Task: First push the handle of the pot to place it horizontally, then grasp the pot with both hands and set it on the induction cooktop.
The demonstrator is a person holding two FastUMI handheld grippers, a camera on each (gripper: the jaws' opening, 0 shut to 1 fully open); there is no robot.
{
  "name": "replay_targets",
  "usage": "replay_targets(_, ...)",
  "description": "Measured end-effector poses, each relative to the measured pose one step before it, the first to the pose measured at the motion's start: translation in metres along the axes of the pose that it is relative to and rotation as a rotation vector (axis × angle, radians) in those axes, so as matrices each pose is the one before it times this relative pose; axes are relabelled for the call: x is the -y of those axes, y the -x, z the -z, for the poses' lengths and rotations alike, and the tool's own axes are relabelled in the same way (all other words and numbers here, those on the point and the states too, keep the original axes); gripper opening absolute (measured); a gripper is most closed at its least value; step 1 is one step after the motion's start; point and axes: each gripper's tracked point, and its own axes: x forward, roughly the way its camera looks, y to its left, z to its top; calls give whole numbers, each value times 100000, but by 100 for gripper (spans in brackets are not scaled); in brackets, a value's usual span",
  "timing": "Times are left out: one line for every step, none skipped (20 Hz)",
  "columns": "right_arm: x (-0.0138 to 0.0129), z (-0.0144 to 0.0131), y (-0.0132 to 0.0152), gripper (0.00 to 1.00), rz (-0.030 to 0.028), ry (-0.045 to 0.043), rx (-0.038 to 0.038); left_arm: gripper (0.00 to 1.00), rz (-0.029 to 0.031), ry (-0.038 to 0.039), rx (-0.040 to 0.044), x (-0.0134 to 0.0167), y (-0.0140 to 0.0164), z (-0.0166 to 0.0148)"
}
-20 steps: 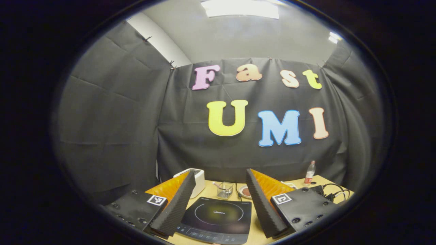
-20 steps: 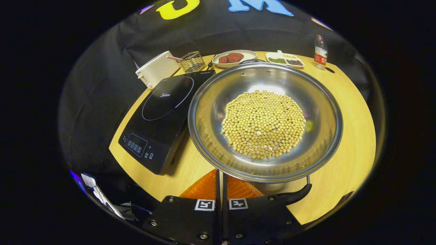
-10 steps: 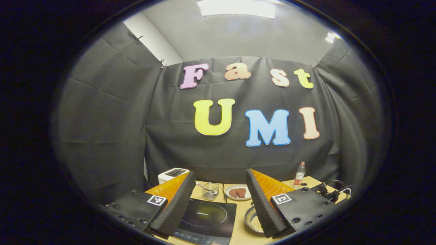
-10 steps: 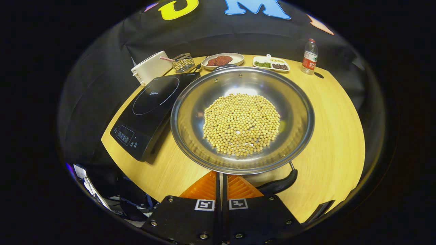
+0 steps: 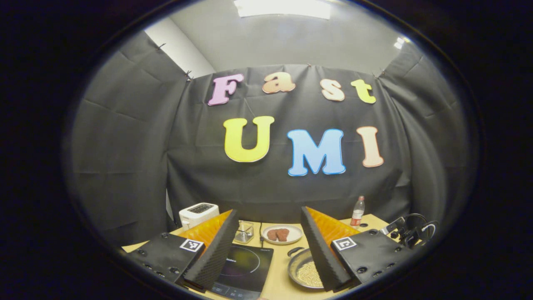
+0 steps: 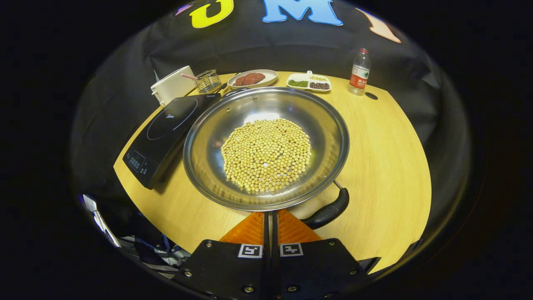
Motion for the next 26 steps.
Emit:
replay_targets(775,-98,-62,1,874,919,346,97,-238,-504,-135,480,-242,16)
replay_targets(738,-105,69,1,517,1104,459,97,-282,-278,72,536,-147,-22)
replay_targets(744,-91,-49,1,590,1396,393,97,-350,-28,-117,658,-191,15)
replay_targets(797,-236,-97,1,970,1709,395,97,-254,189,-481,644,-184,258)
replay_targets(947,-230,-67,1,1761,2023,894,96,-138,173,-546,716,-187,304)
replay_targets(1140,-409,-78,1,2788,1902,1254,97,-244,16,-559,708,-322,198)
replay_targets(1111,-260,-157,1,2744,2016,1496,97,53,-60,-803,789,-229,302)
replay_targets(912,-353,-191,1,1841,1122,1355,97,-384,-198,-791,736,-192,135)
replay_targets(614,-308,-281,1,610,-173,1098,97,-364,-184,-825,642,-230,260)
replay_targets(506,-407,-235,1,-450,-761,1018,97,-384,-62,-412,646,-186,63)
replay_targets(585,-317,-236,1,-186,-1069,1165,97,-528,-46,-456,684,-184,75)
replay_targets(720,-492,-241,1,-66,-701,1421,97,-546,38,-991,526,-157,358)
replay_targets(695,-410,-247,1,107,-722,1694,97,-965,-188,-1119,356,-8,384)
replay_targets(653,-421,-385,1,337,-869,1280,94,-536,-66,-758,326,-58,285)
replay_targets(522,-293,-345,1,70,-838,653,97,-448,13,-1525,402,-30,644)
replay_targets(394,-323,-325,1,185,-915,471,99,-98,115,-1158,300,-54,449)
replay_targets(498,-356,-320,1,351,-866,941,97,54,-138,-1252,257,-254,524)
replay_targets(363,-317,-363,1,269,-79,726,97,-416,-700,-1075,149,-174,659)
replay_targets(320,-221,-326,1,498,279,1073,94,-443,-781,-634,35,-349,342)
replay_targets(367,-366,-114,1,385,-78,859,96,-149,-731,-706,60,-241,440)
replay_targets(245,-504,-7,1,435,-634,1594,97,-18,-737,-974,66,-420,612)
replay_targets(393,-586,188,1,849,-962,2382,99,388,-509,-1549,75,-590,871)
replay_targets(418,-709,186,1,913,-1725,3178,97,565,-468,-1425,110,-660,733)
replay_targets(315,-839,261,1,995,-2328,3279,97,713,-614,-2091,166,-731,1277)
replay_targets(188,-506,361,1,808,-2720,2906,97,646,-468,-2249,-34,-806,1093)
replay_targets(63,-754,412,1,-64,-3395,2445,97,986,-41,-2464,14,-796,1170)
